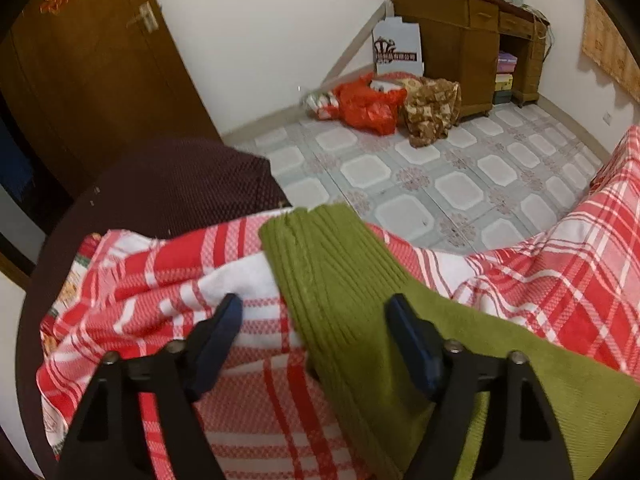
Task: Fold small clothes
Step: 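Grasp the other green sleeve cuff with the left gripper and lift it, then fold the held sleeve across the sweater body and open the left gripper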
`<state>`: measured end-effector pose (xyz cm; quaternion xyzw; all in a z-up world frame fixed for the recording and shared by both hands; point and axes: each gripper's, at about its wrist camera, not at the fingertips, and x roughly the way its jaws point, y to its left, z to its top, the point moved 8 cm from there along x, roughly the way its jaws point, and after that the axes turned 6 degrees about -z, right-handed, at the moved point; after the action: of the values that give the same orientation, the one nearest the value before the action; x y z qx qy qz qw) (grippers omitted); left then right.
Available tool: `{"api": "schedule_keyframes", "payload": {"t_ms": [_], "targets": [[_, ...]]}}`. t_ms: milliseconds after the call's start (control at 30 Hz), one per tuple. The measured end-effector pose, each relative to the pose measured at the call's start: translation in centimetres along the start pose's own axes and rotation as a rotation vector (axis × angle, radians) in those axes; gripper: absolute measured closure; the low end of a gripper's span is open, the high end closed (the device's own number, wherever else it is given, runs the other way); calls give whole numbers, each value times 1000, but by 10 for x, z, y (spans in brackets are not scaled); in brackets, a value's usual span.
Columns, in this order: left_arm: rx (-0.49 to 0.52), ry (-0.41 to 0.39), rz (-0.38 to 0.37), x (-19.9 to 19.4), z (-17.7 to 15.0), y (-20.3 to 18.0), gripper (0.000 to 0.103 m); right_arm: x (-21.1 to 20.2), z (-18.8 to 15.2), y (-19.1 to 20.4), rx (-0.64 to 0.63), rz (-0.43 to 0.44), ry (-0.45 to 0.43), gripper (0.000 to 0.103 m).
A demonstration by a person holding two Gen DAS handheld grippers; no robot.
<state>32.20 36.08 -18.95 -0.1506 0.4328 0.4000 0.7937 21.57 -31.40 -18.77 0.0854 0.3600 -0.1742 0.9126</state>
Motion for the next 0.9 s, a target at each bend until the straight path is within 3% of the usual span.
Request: {"api": "schedule_keyframes", "payload": {"t_ms": [133,233,333,467,633,733,900], "targets": [[11,-45,-1,-4,5,0,56,0,0,0,2,2,0,40],[32,-71,-31,-6,15,1,92,0,1,0,6,8,-1,40],[41,-76,-71,-13,19,1,96,1,1,-2,9,14,-3,40],[63,-143,-129,-37,23,-10,98,1,2,-2,11,17,-5,40],[170,-339,-291,-130,16,-55,98,1,2,-3,18,28,-10,40],[277,-452,-439,-196,-14,-93,98,1,2,-3,17,27,-10,40],[480,-500,-643,-261,-95,-155,98,1,2,-3,20,30,-11,40]]}}
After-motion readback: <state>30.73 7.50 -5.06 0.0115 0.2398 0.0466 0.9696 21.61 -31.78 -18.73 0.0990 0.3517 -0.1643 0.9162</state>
